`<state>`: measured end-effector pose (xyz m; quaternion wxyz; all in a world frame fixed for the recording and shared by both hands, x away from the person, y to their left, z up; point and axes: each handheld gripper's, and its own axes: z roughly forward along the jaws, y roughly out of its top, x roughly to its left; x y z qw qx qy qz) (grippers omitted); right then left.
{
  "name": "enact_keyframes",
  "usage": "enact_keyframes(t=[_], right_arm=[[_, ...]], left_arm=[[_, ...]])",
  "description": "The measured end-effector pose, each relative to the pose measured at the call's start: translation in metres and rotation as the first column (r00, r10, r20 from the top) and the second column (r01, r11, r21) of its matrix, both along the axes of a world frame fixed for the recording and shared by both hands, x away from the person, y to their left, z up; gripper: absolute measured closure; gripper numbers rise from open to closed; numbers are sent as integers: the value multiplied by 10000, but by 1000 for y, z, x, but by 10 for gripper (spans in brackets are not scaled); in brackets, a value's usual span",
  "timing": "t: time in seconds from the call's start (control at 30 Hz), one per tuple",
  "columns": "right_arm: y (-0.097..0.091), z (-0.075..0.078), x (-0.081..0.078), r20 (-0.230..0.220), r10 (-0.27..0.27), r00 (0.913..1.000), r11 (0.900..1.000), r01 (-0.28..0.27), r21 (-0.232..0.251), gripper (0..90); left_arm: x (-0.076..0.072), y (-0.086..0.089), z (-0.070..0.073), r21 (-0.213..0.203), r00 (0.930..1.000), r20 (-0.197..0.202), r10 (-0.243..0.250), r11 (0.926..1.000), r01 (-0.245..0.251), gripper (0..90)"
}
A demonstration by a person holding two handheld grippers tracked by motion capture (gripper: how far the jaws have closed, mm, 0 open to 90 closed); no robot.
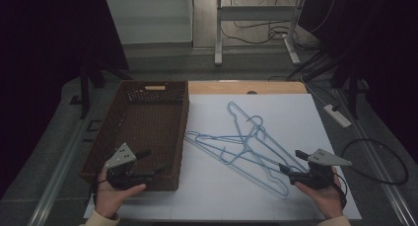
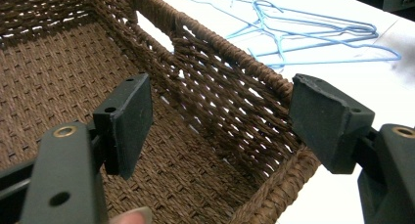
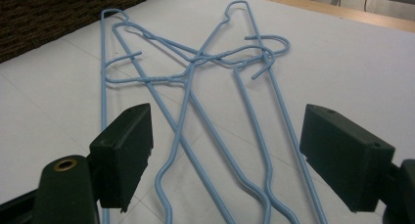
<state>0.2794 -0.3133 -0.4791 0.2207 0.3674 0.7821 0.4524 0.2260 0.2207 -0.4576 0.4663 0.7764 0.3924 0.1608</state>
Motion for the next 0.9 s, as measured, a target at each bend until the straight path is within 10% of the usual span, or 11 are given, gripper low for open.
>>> enact_keyframes(t=[0.9], right_arm=[[3,-1,1,-277,-9,9996,9995,1,-318,237]], left_arm=[[0,-1,0,-20,9999,-162,-25,10000,25,258]])
